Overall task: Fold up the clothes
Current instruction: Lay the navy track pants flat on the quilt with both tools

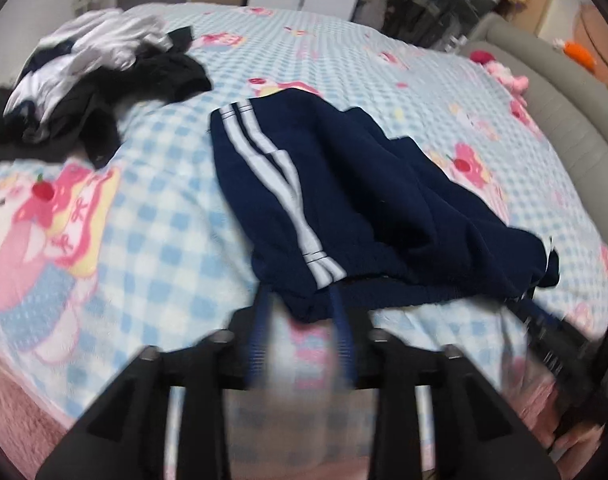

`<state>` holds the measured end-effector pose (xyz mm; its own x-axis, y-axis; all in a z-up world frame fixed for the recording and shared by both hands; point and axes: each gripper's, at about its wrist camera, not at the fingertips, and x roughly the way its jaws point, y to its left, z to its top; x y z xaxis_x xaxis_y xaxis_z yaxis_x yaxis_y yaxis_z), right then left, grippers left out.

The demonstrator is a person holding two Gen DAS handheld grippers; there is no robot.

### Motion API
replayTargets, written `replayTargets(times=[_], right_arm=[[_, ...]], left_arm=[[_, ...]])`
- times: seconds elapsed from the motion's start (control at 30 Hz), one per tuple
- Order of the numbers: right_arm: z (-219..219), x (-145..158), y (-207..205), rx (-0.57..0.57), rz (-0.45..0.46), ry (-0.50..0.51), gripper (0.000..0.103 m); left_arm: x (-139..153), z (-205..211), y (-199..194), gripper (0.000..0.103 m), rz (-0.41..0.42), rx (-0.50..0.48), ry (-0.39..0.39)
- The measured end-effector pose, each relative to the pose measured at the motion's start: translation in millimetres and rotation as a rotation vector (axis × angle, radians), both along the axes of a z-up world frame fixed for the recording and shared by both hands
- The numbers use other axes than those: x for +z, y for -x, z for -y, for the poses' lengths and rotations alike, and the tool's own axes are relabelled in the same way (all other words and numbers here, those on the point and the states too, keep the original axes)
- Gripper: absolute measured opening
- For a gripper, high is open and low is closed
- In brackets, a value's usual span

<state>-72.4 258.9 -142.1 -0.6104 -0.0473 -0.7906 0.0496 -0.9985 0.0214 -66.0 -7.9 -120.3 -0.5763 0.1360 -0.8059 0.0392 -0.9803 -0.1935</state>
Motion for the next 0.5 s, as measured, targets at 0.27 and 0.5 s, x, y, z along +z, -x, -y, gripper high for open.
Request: replayTargets(times=[0.27,0.5], right_arm=[[8,-17,25,0.100,0.060,-0.074,0.039],[3,32,8,0.079,-0.071,0.011,0.017]], left_arm=[[-27,-18,20,0.046,0.052,-0.035,0.156],[5,-25,1,0.021,-0.065,-0.013,0.201]])
